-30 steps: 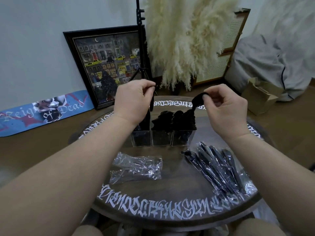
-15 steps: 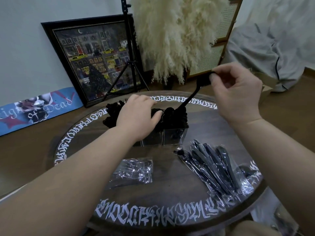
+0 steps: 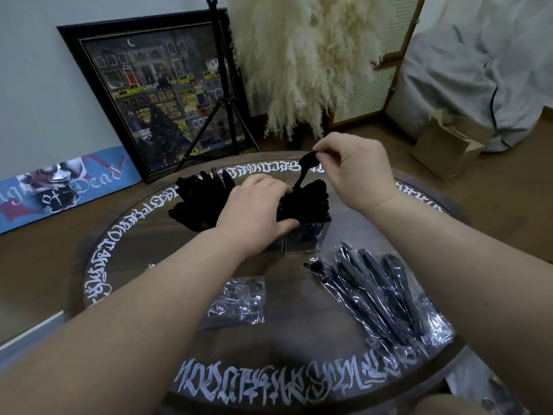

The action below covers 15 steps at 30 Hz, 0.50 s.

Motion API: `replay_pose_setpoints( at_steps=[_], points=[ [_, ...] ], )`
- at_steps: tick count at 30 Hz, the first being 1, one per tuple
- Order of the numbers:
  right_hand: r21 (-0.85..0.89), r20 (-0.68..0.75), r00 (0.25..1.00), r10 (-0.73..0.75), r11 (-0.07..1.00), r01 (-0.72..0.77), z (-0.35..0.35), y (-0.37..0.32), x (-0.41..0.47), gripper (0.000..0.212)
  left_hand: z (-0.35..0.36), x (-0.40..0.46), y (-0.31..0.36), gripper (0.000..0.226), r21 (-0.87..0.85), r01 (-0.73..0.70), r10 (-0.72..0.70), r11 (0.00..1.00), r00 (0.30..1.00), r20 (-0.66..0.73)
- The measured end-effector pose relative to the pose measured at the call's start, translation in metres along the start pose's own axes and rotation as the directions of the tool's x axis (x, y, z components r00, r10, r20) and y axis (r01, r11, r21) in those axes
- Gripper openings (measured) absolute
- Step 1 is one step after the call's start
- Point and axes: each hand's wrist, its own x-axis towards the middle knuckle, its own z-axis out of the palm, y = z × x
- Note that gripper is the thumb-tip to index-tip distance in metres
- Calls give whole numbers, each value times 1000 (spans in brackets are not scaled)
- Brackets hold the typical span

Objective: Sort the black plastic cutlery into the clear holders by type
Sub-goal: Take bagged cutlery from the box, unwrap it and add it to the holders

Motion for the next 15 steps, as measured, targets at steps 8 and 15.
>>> replay_pose_setpoints(
  at_steps=[8, 15],
  points=[
    [-172, 400, 915, 49, 985, 22, 21, 4, -9, 36, 4, -2, 0, 63, -34, 13, -14, 999, 999, -29],
    [-86, 190, 982, 21, 996, -5, 6, 6, -26, 36, -1, -16, 2, 67, -3, -18, 17, 1000, 996, -91]
  ],
)
